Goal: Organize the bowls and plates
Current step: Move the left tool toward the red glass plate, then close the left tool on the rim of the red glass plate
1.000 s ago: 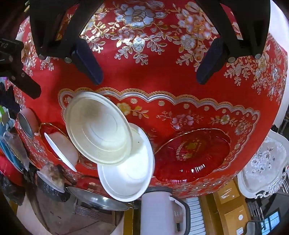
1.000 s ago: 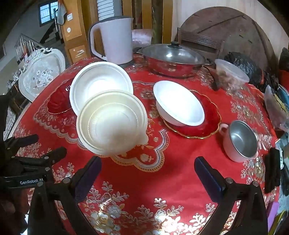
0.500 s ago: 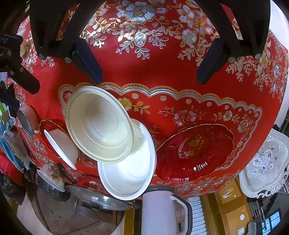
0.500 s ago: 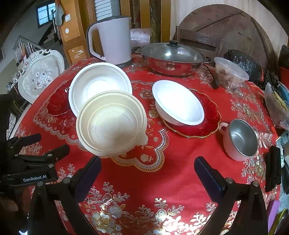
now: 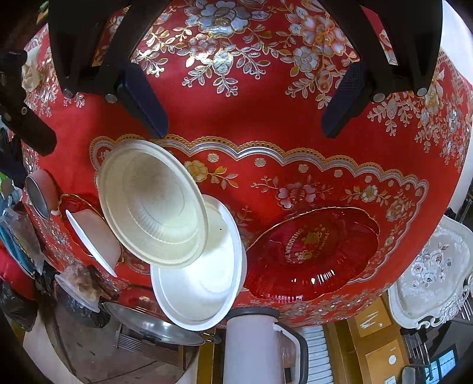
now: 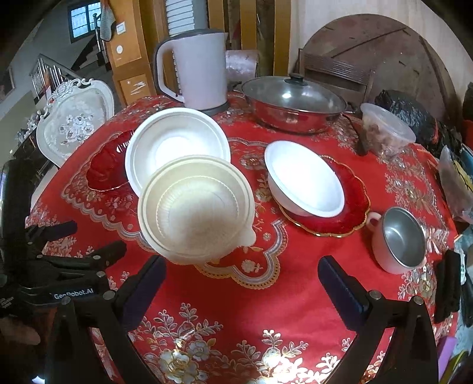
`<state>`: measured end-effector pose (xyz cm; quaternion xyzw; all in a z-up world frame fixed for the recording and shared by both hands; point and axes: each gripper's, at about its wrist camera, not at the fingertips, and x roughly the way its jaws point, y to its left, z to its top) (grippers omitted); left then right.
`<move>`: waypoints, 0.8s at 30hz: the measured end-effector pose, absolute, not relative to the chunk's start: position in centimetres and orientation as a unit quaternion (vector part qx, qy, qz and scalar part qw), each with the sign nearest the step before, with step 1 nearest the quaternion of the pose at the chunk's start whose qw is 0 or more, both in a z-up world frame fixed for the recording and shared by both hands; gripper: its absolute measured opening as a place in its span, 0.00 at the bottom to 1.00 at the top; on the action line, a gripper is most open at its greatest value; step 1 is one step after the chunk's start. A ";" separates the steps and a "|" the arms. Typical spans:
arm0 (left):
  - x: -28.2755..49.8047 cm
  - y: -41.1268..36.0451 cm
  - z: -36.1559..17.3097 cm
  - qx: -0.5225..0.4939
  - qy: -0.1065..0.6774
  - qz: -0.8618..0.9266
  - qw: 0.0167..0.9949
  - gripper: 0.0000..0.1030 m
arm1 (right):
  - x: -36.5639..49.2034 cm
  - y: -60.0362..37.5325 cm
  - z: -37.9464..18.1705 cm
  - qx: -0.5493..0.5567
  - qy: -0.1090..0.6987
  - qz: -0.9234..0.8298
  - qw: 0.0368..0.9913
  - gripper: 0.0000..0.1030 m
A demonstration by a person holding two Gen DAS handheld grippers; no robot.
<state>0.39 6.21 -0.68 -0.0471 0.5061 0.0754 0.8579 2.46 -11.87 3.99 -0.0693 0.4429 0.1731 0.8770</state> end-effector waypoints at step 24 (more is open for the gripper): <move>1.8 12.1 -0.7 -0.080 0.505 0.125 0.850 1.00 | 7.4 -5.6 10.0 -0.060 0.393 0.240 0.886 1.00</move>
